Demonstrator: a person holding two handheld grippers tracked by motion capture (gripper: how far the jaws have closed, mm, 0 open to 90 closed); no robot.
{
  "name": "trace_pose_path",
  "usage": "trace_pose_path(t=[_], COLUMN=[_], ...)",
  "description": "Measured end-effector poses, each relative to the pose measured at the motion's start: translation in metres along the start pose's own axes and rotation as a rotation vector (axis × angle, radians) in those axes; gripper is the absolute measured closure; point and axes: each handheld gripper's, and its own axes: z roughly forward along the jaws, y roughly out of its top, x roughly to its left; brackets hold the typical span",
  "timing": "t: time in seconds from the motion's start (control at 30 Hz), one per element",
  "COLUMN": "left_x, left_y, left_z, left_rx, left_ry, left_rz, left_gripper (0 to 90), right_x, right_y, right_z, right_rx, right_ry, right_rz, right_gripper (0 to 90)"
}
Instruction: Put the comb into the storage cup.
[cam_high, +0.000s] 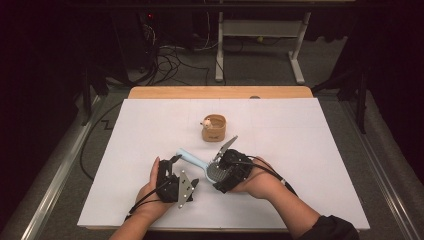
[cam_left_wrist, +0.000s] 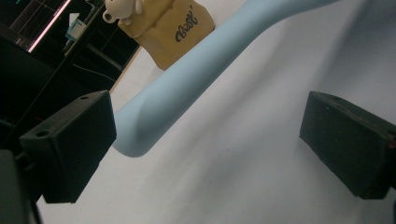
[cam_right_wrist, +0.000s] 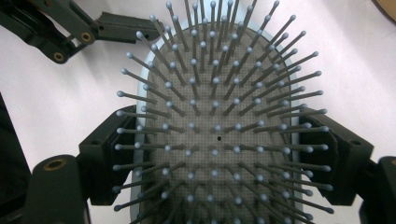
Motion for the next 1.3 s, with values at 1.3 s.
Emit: trace_pose_path(t=[1.3], left_x=[-0.013], left_y=[0.012], left_z=[0.004], left_rx=[0.012], left_ry=[-0.013], left_rz=[0.125], left_gripper=[14.0], right_x=[0.005], right_y=[0.003], right_z=[0.008], right_rx=[0.013], right_ry=[-0.002], right_rz=[-0.037], right_gripper=[20.8])
